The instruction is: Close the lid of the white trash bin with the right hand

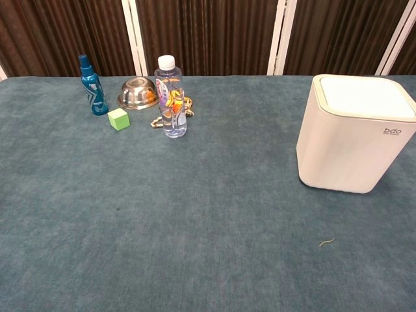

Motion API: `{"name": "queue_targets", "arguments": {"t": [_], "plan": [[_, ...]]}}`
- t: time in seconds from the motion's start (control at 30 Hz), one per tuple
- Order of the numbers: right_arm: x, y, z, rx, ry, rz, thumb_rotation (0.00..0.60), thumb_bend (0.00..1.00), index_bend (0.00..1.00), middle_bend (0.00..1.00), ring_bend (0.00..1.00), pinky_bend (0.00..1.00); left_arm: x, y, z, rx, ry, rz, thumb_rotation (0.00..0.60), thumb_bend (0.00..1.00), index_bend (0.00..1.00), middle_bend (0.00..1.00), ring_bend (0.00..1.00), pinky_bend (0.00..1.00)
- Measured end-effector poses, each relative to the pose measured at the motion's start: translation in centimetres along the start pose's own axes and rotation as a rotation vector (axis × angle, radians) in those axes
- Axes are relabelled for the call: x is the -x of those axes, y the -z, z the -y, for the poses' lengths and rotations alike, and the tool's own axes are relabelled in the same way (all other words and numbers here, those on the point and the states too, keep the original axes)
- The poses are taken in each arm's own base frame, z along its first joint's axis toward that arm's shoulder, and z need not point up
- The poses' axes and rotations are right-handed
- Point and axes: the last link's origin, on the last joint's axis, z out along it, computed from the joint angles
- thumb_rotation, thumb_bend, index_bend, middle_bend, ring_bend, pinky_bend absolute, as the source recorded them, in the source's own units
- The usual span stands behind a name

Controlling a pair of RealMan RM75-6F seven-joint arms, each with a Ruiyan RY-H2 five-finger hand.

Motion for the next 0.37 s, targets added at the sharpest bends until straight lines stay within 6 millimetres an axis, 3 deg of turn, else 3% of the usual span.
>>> {"name": "queue_targets", "arguments": {"t": [0.1, 0.2, 0.37], "plan": [[2.5, 1.5, -1.0, 0.017, 0.014, -0.024, 0.600, 0.41, 0.00, 0.00, 0.00, 0.00, 0.1, 0.0, -0.2, 0.017, 0.004, -0.008, 0.600, 0.50, 0.07, 0.00, 0.00, 0.10], [3.8, 2.5, -0.8, 0.018, -0.012, -0.076, 0.600, 0.41, 0.00, 0.00, 0.00, 0.00, 0.2, 0.0, -0.2, 0.022, 0.007, -0.014, 0.600, 0.50, 0.07, 0.00, 0.00, 0.10], [4.4, 3.0, -0.9, 0.042, -0.020, -0.098, 0.600, 0.41, 0.00, 0.00, 0.00, 0.00, 0.2, 0.1, -0.1, 0.017, 0.007, -0.020, 0.600, 0.50, 0.07, 0.00, 0.00, 0.09]]}}
